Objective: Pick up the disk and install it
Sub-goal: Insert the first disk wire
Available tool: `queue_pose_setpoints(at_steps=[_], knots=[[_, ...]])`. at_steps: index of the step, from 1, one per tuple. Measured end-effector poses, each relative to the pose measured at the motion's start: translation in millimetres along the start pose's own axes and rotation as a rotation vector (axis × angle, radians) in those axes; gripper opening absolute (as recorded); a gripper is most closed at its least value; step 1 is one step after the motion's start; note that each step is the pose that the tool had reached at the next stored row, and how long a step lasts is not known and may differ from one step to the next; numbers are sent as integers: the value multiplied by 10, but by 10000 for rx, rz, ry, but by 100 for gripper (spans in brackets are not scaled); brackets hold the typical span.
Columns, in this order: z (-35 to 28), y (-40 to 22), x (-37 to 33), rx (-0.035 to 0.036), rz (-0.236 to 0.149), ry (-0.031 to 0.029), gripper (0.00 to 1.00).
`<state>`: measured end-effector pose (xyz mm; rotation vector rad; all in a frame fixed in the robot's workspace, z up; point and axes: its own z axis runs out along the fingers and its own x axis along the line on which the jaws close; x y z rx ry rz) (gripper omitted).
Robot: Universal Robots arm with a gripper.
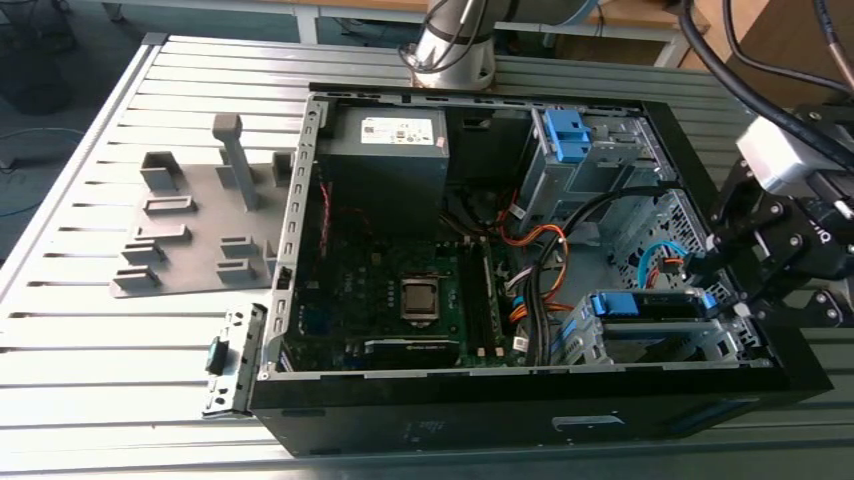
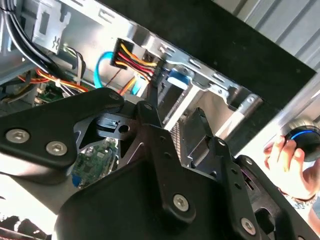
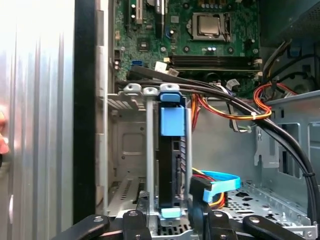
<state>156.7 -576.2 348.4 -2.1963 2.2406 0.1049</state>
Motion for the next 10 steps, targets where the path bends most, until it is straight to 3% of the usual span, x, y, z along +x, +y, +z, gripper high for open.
queue_pose_setpoints(at_steps=[5,10], knots=[[23,-10,-110,0,-13,8,47],[76,-75,-174,0,-11,65,47]])
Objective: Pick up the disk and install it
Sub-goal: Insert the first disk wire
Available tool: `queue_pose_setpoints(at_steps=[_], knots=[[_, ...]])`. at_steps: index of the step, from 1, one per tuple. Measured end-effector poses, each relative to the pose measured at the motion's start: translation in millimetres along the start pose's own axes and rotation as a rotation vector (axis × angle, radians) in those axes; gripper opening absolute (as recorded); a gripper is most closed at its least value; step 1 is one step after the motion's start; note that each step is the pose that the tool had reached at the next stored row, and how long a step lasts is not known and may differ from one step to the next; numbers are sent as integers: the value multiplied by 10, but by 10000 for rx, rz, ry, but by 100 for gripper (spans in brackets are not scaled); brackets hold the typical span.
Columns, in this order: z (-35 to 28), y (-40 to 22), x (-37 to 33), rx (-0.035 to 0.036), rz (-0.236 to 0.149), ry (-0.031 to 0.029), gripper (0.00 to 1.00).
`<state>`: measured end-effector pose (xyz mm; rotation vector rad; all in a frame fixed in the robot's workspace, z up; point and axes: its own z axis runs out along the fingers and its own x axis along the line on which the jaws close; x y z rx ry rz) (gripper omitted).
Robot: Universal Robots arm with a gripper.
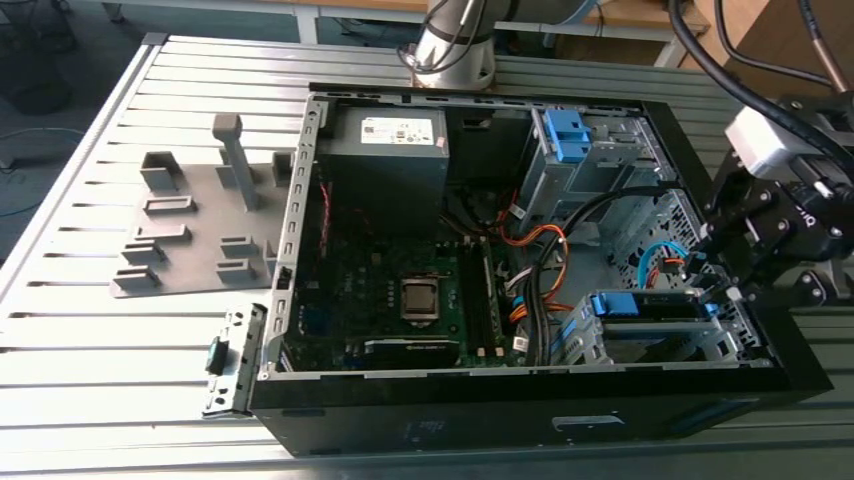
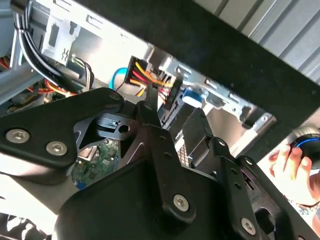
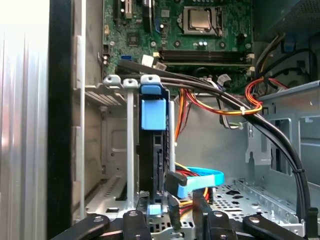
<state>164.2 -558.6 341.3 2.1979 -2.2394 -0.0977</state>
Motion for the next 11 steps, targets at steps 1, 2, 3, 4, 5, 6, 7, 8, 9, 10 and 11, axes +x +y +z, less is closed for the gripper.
queue_pose_setpoints(at_steps=[1,2,3,4,5,6,7,8,9,10,11], knots=[[11,-16,-14,0,0,4,47],[21,-30,-26,0,-1,5,47],[31,-41,-34,0,-1,4,47],[36,-44,-37,0,-1,3,47],[36,-44,-37,0,0,4,47],[36,-44,-37,0,1,5,47],[35,-44,-38,0,0,7,47],[35,-44,-38,0,1,6,47],[36,-44,-38,0,0,5,47],[36,-44,-38,0,0,6,45],[36,-44,-39,0,0,6,45]])
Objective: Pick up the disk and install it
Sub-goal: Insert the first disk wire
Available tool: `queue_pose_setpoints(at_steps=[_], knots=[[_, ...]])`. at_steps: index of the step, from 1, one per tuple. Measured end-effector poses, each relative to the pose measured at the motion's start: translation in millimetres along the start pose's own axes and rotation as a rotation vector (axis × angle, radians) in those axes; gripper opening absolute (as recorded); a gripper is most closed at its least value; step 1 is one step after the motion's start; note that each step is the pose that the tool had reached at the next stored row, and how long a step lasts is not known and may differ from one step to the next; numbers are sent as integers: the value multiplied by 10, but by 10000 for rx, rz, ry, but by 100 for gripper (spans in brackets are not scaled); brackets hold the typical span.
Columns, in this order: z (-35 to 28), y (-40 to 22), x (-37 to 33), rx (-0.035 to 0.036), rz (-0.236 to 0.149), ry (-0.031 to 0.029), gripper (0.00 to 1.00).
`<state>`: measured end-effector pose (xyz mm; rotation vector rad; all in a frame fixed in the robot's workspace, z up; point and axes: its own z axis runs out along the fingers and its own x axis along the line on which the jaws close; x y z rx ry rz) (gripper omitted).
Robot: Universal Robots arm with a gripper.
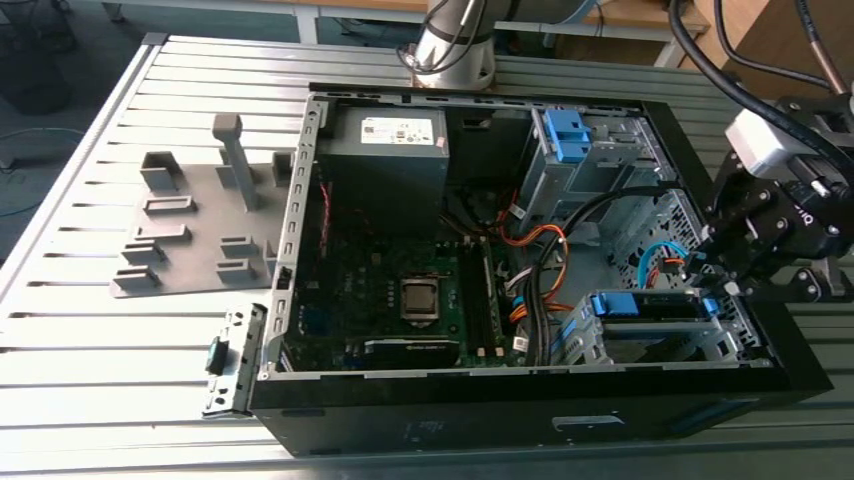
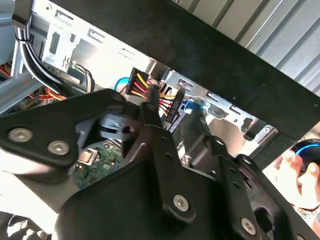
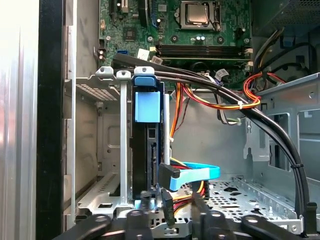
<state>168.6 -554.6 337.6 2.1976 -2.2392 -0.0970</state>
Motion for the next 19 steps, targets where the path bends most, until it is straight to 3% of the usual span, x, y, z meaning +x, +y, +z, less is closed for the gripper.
queue_pose_setpoints(at_steps=[4,5,7,15,19], knots=[[1,0,-1,-1,0,0,28],[1,0,-1,0,0,0,28],[1,0,-2,0,0,-1,16],[2,6,-4,0,0,0,16],[7,127,-1,10,-1,-3,16]])
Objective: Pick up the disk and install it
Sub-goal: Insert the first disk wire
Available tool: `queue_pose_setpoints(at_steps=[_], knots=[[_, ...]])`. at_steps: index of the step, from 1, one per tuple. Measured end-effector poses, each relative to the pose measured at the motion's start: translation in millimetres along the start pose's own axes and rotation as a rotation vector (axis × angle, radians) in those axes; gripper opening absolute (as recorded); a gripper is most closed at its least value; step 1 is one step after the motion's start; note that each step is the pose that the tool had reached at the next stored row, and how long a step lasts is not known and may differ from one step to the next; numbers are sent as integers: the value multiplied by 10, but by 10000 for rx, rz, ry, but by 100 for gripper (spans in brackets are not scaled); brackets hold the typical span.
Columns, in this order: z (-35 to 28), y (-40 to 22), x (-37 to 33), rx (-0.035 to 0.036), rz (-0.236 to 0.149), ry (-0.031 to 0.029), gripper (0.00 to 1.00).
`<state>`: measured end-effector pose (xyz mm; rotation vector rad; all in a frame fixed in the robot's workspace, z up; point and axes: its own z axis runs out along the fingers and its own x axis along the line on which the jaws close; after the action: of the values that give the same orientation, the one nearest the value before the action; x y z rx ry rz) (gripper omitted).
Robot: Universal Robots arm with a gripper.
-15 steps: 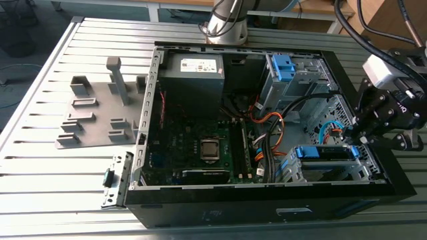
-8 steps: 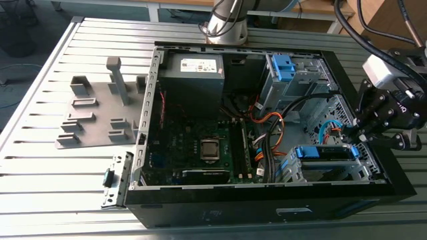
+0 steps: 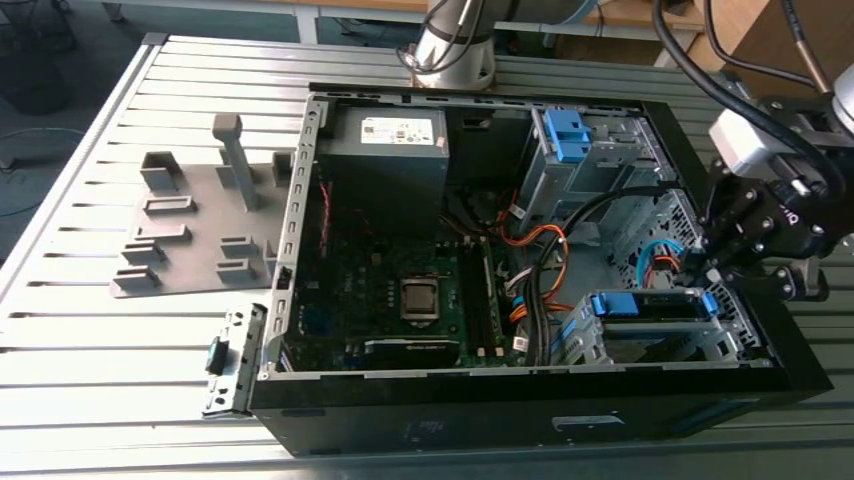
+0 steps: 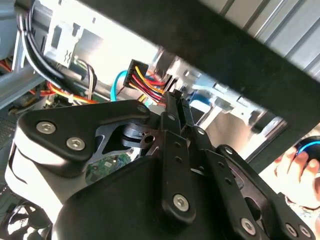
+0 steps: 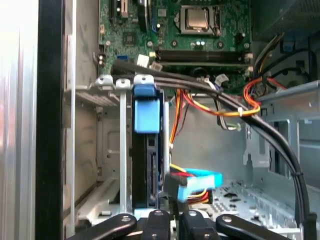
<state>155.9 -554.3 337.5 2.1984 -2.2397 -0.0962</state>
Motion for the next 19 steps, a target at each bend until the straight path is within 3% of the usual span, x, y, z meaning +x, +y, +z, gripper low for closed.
queue_pose_setpoints(at_steps=[2,8,19], knots=[[2,31,9,3,1,-1,16],[-1,41,92,2,-3,0,16],[-23,57,126,6,-5,0,16]])
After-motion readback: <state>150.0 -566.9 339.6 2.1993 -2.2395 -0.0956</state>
